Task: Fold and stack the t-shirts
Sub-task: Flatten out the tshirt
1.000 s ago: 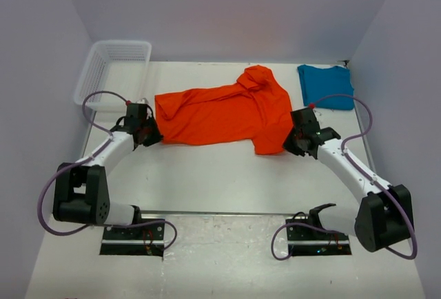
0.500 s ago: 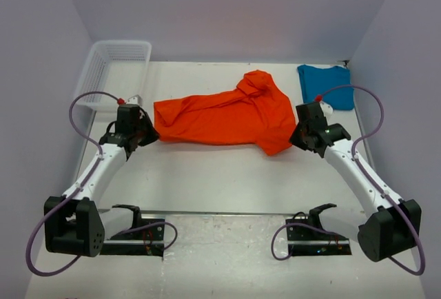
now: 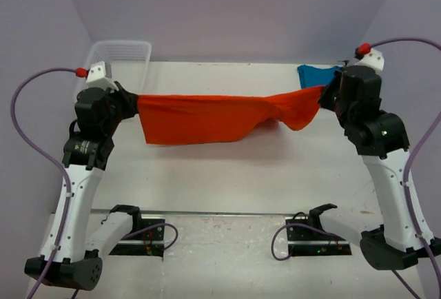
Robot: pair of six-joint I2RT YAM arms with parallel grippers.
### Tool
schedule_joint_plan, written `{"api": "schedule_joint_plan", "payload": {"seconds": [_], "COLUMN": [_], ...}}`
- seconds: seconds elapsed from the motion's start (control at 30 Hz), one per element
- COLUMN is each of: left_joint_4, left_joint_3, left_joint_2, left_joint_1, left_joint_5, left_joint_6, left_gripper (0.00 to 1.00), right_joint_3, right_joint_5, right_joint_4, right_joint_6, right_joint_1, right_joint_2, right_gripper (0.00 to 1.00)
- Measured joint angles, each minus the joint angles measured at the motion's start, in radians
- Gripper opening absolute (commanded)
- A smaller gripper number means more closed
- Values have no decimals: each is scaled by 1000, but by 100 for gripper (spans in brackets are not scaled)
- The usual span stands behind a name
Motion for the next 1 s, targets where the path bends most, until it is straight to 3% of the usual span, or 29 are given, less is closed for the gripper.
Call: {"api": "schedule_joint_plan", "payload": {"seconds": [0.27,0.5,0.63,1.0], "left_joint_4": [-31,-91,-96,-94], "left_joint_3": [319,498,517,591], "left_joint_2": [-5,-6,-31,-9], "left_joint_1": [-1,-2,-19,-24], "left_joint_5": [4,35,40,121], "left_joint_6": [90,140,151,151], "left_gripper": [0,0,0,0], "right_joint_3": [353,423,494,907], "right_joint_5": [40,1,-47,-220], "right_joint_4": [-21,-63,-90,-119], "right_joint_6": [-145,-223,-246,-289], "right_joint_1": [0,1,2,2], "right_joint_2": [-3,-56,-81,-60], "right_gripper": [0,0,0,0]}}
